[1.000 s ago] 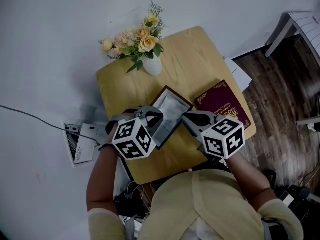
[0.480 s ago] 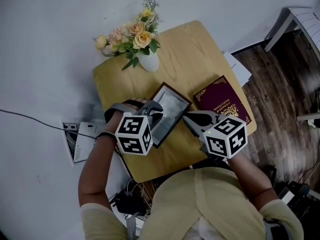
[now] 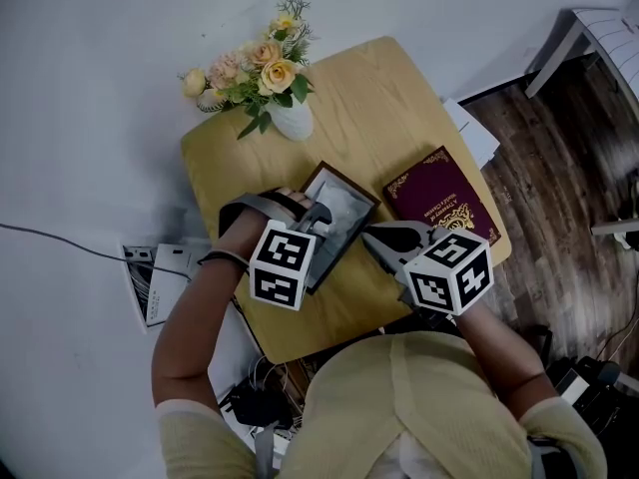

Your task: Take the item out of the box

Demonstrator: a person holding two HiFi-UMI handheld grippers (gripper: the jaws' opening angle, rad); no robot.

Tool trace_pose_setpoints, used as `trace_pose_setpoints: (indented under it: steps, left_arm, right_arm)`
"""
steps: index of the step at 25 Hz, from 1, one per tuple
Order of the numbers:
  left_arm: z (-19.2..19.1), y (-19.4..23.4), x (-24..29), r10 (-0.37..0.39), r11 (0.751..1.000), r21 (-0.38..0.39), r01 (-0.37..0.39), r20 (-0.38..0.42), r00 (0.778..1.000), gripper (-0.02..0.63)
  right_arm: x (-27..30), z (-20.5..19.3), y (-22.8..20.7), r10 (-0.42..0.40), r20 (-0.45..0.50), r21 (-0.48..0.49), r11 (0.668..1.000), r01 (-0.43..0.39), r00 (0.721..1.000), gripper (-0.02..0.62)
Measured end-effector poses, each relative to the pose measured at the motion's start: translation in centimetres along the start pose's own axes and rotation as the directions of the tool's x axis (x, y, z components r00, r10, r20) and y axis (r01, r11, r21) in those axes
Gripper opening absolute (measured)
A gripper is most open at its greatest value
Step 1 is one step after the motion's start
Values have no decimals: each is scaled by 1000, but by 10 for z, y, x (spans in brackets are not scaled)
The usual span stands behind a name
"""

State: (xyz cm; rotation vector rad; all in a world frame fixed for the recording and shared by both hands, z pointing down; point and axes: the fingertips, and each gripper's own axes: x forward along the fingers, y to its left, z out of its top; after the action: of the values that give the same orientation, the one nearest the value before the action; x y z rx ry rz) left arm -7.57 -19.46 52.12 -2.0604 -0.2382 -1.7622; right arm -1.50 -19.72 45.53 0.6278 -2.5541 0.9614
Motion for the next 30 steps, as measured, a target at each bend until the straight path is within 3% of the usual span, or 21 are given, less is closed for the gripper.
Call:
trace_pose_setpoints:
  steps: [3, 9, 15, 26, 30]
  left_arm:
    - [4, -4, 3, -32, 998, 45, 32, -7, 999, 164]
    - [8, -6, 15, -48, 979, 197, 57, -49, 998, 173]
    - [0, -13, 27, -118, 972, 192, 137, -108, 987, 230]
    - [0, -19, 39, -139, 950, 248, 189, -203, 969, 233]
    - [-2, -22, 41, -163, 948, 233, 217, -230, 959, 244]
  right_arm:
    - [1, -3, 1, 5, -6, 3, 1000, -5, 1000, 31]
    - [0, -7, 2, 24, -7, 35, 999, -24, 1000, 31]
    - [-1, -8, 1, 14, -10, 16, 1000, -14, 1000, 31]
    - [0, -9, -1, 21, -12, 33, 999, -21, 1000, 31]
    - [1, -8, -1, 22, -8, 39, 999, -22, 1000, 31]
